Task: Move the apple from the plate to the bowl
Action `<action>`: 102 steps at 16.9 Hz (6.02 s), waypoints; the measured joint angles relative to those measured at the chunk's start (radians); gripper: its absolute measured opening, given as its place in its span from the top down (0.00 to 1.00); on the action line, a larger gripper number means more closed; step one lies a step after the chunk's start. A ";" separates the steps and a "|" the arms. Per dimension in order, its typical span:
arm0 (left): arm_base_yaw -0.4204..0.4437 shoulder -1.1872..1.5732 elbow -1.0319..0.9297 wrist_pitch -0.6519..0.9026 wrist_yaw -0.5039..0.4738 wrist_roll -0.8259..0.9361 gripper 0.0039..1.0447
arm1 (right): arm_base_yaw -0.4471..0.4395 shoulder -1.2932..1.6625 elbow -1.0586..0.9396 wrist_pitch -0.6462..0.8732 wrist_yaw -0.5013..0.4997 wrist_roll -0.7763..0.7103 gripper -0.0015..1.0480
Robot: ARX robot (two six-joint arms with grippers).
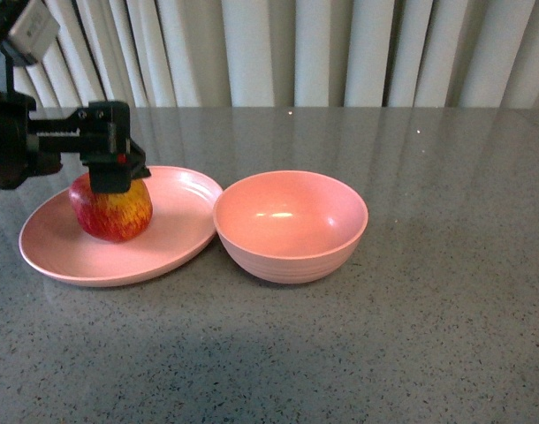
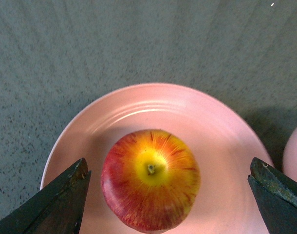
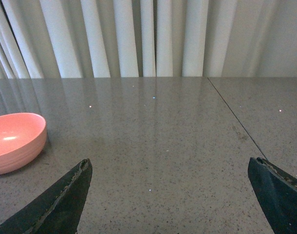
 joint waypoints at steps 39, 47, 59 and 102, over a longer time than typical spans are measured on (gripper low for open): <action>-0.384 0.096 0.180 -0.087 -0.066 -0.028 0.33 | 0.000 0.000 0.000 0.000 0.000 0.000 0.06; -0.381 0.170 0.182 -0.087 -0.058 -0.072 0.33 | 0.000 0.000 0.000 0.000 0.000 0.000 0.06; -0.380 0.171 0.190 -0.102 -0.047 -0.078 0.07 | 0.000 0.000 0.000 0.000 0.000 0.000 0.06; 0.149 -1.379 -0.794 -0.075 -0.055 0.011 0.99 | 0.000 0.000 0.000 0.000 0.000 0.000 0.06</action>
